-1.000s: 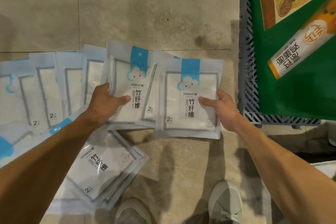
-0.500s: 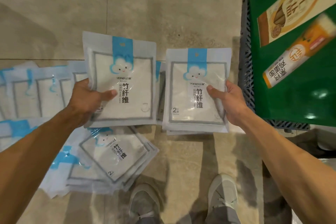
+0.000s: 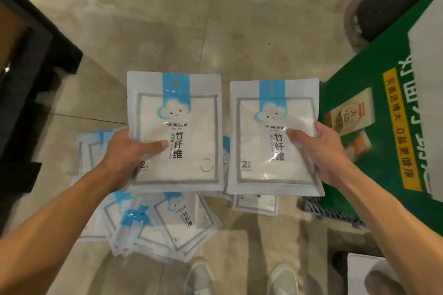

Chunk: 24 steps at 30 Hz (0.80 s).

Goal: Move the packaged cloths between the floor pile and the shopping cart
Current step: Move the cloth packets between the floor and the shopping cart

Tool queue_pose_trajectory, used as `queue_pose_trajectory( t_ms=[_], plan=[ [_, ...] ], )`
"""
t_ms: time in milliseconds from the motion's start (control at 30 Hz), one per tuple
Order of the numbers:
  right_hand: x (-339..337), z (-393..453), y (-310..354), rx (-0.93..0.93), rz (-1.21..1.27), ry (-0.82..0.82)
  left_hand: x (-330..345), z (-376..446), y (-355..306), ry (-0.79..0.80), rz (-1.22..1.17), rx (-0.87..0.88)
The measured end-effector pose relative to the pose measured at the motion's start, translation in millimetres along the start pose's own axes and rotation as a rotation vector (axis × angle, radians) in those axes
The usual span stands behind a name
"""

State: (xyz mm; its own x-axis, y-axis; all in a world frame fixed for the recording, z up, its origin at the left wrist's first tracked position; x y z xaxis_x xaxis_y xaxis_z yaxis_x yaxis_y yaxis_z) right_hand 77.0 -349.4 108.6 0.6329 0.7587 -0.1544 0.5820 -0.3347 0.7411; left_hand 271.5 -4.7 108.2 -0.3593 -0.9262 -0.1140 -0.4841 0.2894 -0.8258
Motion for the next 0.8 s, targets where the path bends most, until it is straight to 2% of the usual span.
queue_pose_trajectory(
  t_ms=[167, 433, 633, 800],
  plan=[
    [30.9, -71.6, 97.3, -0.061, -0.078, 0.060, -56.8, -71.3, -88.6, -0.035, -0.043, -0.020],
    [109.6, -211.6, 246.4, -0.173, -0.180, 0.273, -186.5, -200.1, -208.2, -0.274, -0.078, 0.030],
    [167.6, -306.7, 332.2, -0.234, -0.196, 0.359, -265.8, -313.0, -276.6, -0.398, -0.143, 0.059],
    [214.5, -402.1, 377.2, -0.266, -0.224, 0.464, -330.8, -416.4, -318.2, -0.470, -0.172, 0.062]
  ],
)
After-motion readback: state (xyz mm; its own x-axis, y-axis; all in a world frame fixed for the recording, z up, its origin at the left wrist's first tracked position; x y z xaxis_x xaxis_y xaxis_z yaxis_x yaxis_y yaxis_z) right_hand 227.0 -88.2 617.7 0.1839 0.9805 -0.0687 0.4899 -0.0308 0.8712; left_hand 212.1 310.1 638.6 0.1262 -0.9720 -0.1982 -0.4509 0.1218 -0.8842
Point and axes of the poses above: each hand's wrist, its own z-axis towards the middle knuckle, its own x-axis out of the palm, y = z × x, the point moved 6 cm from there along z, towards the middle knuckle, and after that the axes turned 5 degrees about x, right-handed, at the moved point
